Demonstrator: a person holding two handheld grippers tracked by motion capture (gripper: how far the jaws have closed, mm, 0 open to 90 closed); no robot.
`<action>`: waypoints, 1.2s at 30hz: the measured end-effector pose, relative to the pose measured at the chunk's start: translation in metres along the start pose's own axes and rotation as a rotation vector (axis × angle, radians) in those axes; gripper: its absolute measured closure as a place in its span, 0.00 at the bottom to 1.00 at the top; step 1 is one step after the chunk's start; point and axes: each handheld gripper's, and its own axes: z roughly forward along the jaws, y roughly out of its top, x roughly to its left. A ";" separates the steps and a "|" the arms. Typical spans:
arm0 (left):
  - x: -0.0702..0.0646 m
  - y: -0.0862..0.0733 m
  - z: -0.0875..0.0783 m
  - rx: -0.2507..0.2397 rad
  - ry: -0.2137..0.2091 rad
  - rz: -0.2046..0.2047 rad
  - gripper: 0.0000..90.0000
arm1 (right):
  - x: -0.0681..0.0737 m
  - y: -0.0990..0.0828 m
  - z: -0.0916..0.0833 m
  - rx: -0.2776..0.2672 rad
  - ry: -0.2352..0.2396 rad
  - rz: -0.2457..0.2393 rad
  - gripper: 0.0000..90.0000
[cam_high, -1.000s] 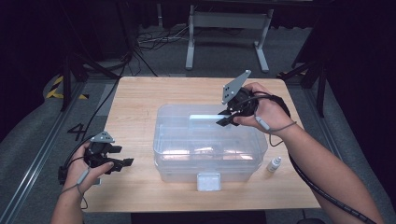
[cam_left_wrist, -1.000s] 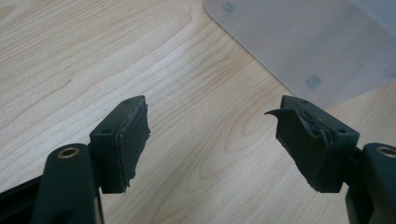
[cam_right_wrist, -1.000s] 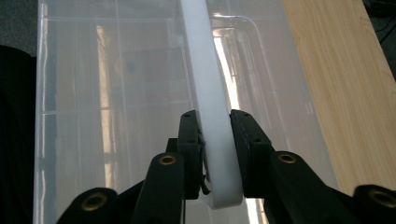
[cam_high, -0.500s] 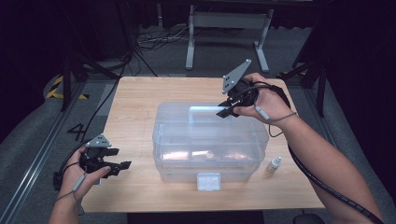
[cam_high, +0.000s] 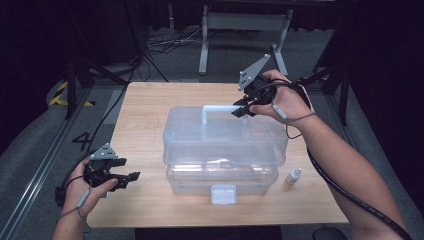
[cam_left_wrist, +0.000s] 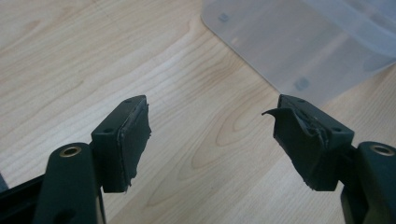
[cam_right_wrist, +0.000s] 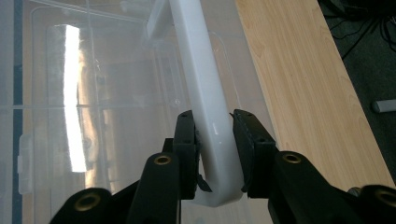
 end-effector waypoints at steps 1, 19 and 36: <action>0.000 0.000 0.000 0.000 0.000 0.000 0.31 | 0.000 0.000 0.000 0.000 0.000 0.000 0.80; -0.008 0.007 -0.007 -0.155 -0.072 0.031 0.56 | -0.021 0.005 0.000 -0.001 -0.016 0.041 0.79; -0.017 0.012 -0.005 -0.135 -0.131 0.005 0.71 | -0.034 0.009 0.002 0.012 -0.037 0.068 0.77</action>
